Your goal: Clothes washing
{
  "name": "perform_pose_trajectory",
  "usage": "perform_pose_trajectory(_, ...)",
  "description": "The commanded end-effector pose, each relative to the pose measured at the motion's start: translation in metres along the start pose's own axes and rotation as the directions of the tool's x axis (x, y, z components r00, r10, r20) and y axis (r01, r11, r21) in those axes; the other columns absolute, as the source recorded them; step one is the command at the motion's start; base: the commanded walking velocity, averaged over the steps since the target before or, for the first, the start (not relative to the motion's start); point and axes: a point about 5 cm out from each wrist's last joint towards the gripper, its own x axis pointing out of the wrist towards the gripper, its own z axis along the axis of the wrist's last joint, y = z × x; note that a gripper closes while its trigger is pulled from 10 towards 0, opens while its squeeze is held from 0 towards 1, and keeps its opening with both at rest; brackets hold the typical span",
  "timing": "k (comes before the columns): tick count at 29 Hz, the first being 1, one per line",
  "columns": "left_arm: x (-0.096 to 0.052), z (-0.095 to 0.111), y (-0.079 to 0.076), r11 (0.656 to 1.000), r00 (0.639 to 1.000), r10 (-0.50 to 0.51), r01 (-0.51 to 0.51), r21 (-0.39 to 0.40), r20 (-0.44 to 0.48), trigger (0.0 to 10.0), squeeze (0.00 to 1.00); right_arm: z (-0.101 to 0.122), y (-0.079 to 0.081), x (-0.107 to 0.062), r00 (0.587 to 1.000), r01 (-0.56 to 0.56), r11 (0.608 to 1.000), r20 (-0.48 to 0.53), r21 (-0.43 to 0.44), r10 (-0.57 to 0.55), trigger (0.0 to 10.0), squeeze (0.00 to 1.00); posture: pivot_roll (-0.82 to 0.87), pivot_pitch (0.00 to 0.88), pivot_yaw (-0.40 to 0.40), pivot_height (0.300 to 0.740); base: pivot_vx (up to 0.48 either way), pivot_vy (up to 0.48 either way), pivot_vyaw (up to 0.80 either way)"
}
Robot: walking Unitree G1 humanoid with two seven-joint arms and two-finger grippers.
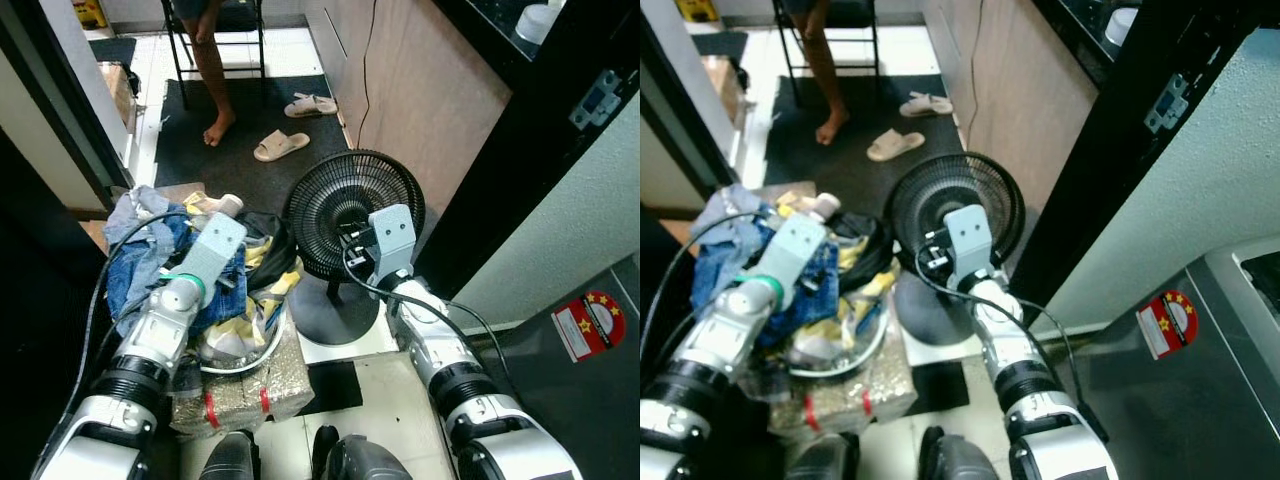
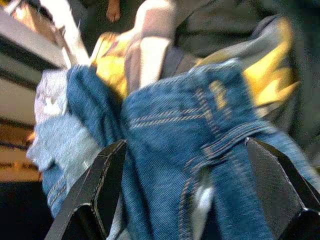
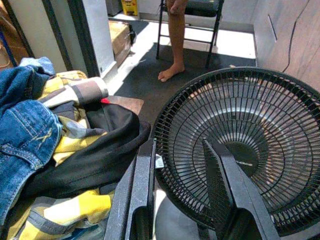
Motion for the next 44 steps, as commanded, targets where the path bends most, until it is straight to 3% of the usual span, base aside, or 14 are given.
perform_pose_trajectory(1,0.0,-0.007,0.004,1.0,0.999,0.006,-0.006,-0.023,-0.034,10.0,0.0,-0.003,0.004,0.0,1.0,-0.011,1.0,-0.008,0.009,0.011,10.0,0.0,0.1,0.185,0.009,0.74,0.0,0.0,0.0)
perform_pose_trajectory(2,-0.002,-0.015,0.022,0.997,0.997,0.041,-0.045,-0.064,-0.06,10.0,0.0,-0.002,0.008,0.002,1.0,-0.025,1.0,-0.002,0.011,0.025,10.0,0.0,0.11,0.186,0.004,0.74,0.0,0.0,0.0)
perform_pose_trajectory(4,-0.002,-0.015,0.022,0.997,0.997,0.041,-0.045,-0.064,-0.06,10.0,0.0,-0.002,0.008,0.002,1.0,-0.025,1.0,-0.002,0.011,0.025,10.0,0.0,0.11,0.186,0.004,0.74,0.0,0.0,0.0)
perform_pose_trajectory(5,-0.006,-0.025,0.042,0.991,0.993,0.082,-0.089,-0.097,-0.08,10.0,0.0,0.0,0.012,0.005,0.999,-0.046,0.999,0.0,0.007,0.046,10.0,0.0,0.12,0.189,-0.021,0.74,0.0,0.0,0.0)
perform_pose_trajectory(6,-0.006,-0.025,0.042,0.991,0.993,0.082,-0.089,-0.097,-0.08,10.0,0.0,0.0,0.012,0.005,0.999,-0.046,0.999,0.0,0.007,0.046,10.0,0.0,0.12,0.189,-0.021,0.74,0.0,0.0,0.0)
perform_pose_trajectory(8,-0.017,-0.045,0.067,0.977,0.984,0.14,-0.156,-0.144,-0.111,10.0,0.0,0.003,0.019,0.01,0.995,-0.097,0.995,-0.003,-0.007,0.097,10.0,0.0,0.14,0.194,-0.066,0.74,0.0,0.0,0.0)
perform_pose_trajectory(14,-0.021,-0.067,0.061,0.976,0.981,0.098,-0.127,-0.176,-0.169,10.0,0.0,0.005,0.021,0.014,0.991,-0.13,0.991,-0.013,-0.026,0.13,10.0,0.0,0.14,0.197,-0.088,0.74,0.0,0.0,0.0)
perform_pose_trajectory(21,-0.023,-0.09,0.052,0.988,0.963,0.068,-0.101,-0.114,-0.261,10.0,0.0,0.004,0.015,0.012,0.994,-0.111,0.993,-0.011,-0.031,0.111,10.0,0.0,0.13,0.199,-0.077,0.74,0.0,0.0,0.0)
perform_pose_trajectory(22,-0.024,-0.095,0.052,0.99,0.958,0.064,-0.096,-0.101,-0.281,8.6,0.0,0.004,0.013,0.011,0.995,-0.102,0.994,-0.011,-0.033,0.102,10.0,0.0,0.12,0.201,-0.073,0.74,0.0,0.0,0.0)
perform_pose_trajectory(23,-0.025,-0.098,0.052,0.99,0.957,0.061,-0.094,-0.102,-0.285,3.1,0.0,0.003,0.011,0.01,0.995,-0.095,0.995,-0.011,-0.033,0.095,10.0,0.0,0.12,0.2,-0.072,0.74,0.0,0.0,0.0)
perform_pose_trajectory(25,-0.026,-0.099,0.052,0.99,0.958,0.058,-0.092,-0.11,-0.282,3.1,0.0,0.003,0.01,0.01,0.996,-0.091,0.995,-0.01,-0.032,0.09,10.0,0.0,0.12,0.2,-0.072,0.74,0.0,0.0,0.0)
perform_pose_trajectory(26,-0.025,-0.096,0.052,0.989,0.963,0.061,-0.094,-0.116,-0.264,0.0,0.0,0.003,0.009,0.01,0.996,-0.088,0.996,-0.009,-0.033,0.088,10.0,0.0,0.11,0.2,-0.07,0.74,0.0,0.0,0.0)
perform_pose_trajectory(39,-0.022,-0.077,0.061,0.983,0.979,0.118,-0.139,-0.119,-0.165,0.0,0.0,0.006,0.002,0.011,0.998,-0.065,0.997,0.0,-0.037,0.065,10.0,0.0,0.11,0.19,-0.06,0.74,0.0,0.0,0.0)
perform_pose_trajectory(44,-0.024,-0.06,0.063,0.976,0.988,0.134,-0.145,-0.162,-0.077,0.0,0.0,0.01,0.001,0.012,0.998,-0.054,0.998,0.017,-0.036,0.055,10.0,0.0,0.11,0.18,-0.055,0.74,0.0,0.0,0.0)
